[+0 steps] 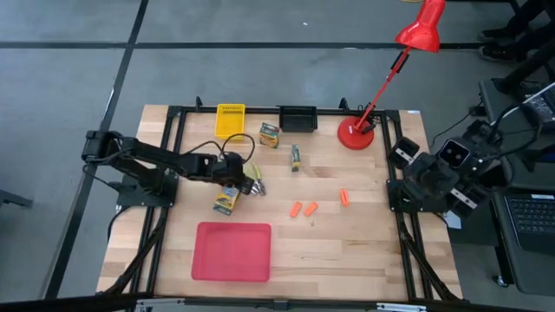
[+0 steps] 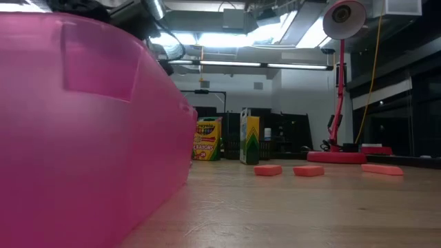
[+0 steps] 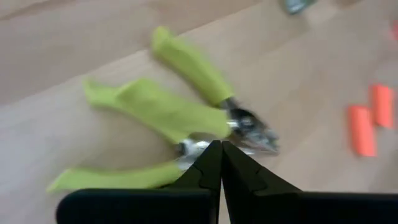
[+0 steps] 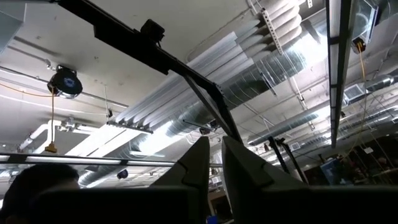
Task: Pick & Place School Supplies
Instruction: Put the yellow crayon box into the red bin
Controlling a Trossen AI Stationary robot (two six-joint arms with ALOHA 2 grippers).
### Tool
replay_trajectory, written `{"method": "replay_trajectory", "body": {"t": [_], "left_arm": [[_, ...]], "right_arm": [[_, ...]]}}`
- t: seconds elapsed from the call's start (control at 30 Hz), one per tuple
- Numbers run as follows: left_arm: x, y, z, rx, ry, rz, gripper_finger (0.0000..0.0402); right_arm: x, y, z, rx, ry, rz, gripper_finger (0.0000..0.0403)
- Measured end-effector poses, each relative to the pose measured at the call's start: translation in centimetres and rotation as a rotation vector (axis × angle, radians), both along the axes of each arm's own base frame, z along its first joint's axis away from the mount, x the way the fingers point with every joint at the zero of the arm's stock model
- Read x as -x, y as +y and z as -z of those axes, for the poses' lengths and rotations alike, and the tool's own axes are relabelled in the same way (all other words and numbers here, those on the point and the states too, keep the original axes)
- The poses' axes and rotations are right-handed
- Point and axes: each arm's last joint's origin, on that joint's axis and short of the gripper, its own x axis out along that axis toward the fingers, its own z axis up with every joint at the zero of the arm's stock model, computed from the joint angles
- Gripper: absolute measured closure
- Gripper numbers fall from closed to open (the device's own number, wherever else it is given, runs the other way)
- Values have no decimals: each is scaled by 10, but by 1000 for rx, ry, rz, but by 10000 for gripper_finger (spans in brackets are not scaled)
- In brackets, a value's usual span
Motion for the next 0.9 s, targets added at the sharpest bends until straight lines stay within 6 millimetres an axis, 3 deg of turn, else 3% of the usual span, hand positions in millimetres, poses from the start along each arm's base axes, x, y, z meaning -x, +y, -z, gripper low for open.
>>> {"method": "replay_trajectory", "body": {"t": [0.13, 0.4, 0.53, 0.67, 0.9], "left_arm": [[11, -3, -8, 45, 92, 54, 376], [38, -25, -44, 43, 312, 164, 280], [45, -36, -40, 142, 375, 167, 259], [47, -45, -27, 164, 440, 138, 282], [47, -45, -19, 74, 499, 60, 386]], "right_arm": [[-9, 9, 4, 3, 1, -7, 355], [-24, 24, 11, 2, 1, -23, 355], [-25, 27, 12, -1, -12, -26, 355], [-25, 32, 13, 7, -21, -24, 355], [-20, 38, 14, -6, -19, -18, 355]]}}
